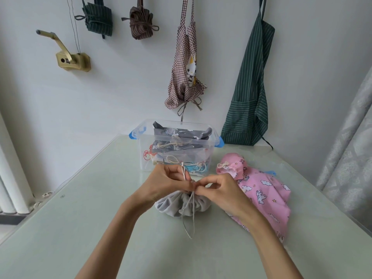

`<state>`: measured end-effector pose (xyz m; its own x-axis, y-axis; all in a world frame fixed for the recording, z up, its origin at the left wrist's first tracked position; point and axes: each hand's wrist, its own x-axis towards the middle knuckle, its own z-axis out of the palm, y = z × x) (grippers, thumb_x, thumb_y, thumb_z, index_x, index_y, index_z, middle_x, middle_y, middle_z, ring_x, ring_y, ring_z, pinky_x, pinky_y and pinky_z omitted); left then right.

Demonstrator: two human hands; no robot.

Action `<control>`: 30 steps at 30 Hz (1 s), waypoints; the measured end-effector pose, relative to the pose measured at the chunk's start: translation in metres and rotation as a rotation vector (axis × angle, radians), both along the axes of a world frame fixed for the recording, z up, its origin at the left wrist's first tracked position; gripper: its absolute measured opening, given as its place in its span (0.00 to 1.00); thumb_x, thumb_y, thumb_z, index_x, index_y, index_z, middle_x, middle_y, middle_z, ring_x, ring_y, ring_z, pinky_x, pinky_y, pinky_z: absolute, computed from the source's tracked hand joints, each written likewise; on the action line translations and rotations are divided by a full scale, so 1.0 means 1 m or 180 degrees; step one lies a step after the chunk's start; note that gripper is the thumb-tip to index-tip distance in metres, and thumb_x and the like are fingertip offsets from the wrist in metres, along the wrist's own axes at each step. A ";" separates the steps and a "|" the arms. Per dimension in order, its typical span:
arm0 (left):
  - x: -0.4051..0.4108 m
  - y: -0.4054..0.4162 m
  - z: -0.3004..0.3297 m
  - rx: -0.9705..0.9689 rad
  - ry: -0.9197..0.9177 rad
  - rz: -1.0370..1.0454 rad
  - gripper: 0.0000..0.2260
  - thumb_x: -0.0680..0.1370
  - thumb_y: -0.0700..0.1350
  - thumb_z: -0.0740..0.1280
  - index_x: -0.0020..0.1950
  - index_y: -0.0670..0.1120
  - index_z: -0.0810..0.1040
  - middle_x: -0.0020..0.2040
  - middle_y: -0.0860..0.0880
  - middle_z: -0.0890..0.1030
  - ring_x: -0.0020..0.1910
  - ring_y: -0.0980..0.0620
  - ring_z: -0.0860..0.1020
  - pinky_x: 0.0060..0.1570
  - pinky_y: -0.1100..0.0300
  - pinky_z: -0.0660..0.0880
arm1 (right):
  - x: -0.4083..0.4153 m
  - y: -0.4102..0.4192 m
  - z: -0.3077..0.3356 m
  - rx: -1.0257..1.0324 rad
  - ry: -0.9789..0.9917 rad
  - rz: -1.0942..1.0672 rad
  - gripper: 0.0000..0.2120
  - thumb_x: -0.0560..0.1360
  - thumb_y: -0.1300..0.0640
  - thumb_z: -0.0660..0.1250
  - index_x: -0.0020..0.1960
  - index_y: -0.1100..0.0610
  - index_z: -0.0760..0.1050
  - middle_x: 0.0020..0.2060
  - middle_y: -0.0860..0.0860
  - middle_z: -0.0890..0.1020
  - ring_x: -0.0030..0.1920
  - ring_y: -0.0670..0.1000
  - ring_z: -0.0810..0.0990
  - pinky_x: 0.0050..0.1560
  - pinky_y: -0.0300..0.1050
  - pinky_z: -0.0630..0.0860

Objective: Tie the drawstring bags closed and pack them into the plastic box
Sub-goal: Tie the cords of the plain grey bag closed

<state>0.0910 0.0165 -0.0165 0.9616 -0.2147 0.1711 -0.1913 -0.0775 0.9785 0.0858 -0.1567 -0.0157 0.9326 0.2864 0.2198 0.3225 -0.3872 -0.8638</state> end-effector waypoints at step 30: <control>0.006 -0.006 -0.009 0.0921 -0.1004 0.1201 0.09 0.67 0.58 0.74 0.37 0.53 0.85 0.35 0.54 0.84 0.36 0.56 0.79 0.46 0.49 0.77 | 0.010 0.013 -0.016 0.0738 -0.0394 -0.0925 0.06 0.76 0.59 0.66 0.43 0.51 0.78 0.34 0.42 0.82 0.33 0.40 0.76 0.37 0.30 0.71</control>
<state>0.0968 0.0103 -0.0257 0.8926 0.0530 0.4477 -0.3780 -0.4534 0.8072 0.0956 -0.1432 -0.0312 0.9298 -0.0564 0.3636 0.3354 -0.2767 -0.9005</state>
